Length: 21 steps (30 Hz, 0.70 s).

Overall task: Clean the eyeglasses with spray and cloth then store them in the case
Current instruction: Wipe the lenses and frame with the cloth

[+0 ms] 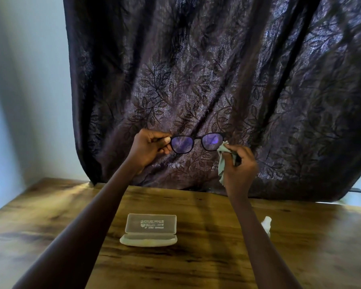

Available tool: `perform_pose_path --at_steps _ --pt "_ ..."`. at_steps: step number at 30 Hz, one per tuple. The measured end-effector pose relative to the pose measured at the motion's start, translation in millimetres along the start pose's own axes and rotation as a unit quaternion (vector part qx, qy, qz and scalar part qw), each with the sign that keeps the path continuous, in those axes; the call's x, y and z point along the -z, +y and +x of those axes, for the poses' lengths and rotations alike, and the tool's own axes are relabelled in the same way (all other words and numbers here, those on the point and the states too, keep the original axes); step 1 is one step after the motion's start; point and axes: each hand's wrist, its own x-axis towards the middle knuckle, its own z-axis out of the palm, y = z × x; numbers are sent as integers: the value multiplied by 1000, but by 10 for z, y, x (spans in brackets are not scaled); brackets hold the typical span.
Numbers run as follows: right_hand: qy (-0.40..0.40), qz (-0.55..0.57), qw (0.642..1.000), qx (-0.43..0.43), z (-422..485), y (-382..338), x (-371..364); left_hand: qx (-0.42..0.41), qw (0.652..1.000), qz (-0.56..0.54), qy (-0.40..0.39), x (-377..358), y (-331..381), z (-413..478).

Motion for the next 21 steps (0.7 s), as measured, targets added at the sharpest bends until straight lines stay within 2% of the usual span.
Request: perform_pose_path --at_steps 5,11,17,21 --pt "25 -32 999 25 101 -94 -5 -4 1000 -5 -9 -35 29 -13" --pt "-92 -122 984 96 188 -306 -130 -6 1000 0 -11 -74 29 -20" --pt "-177 -141 964 141 49 -497 -362 -15 1000 8 -3 -71 16 -25" --pt "-181 -129 963 150 23 -482 -353 -14 1000 0 5 -54 2 -53"
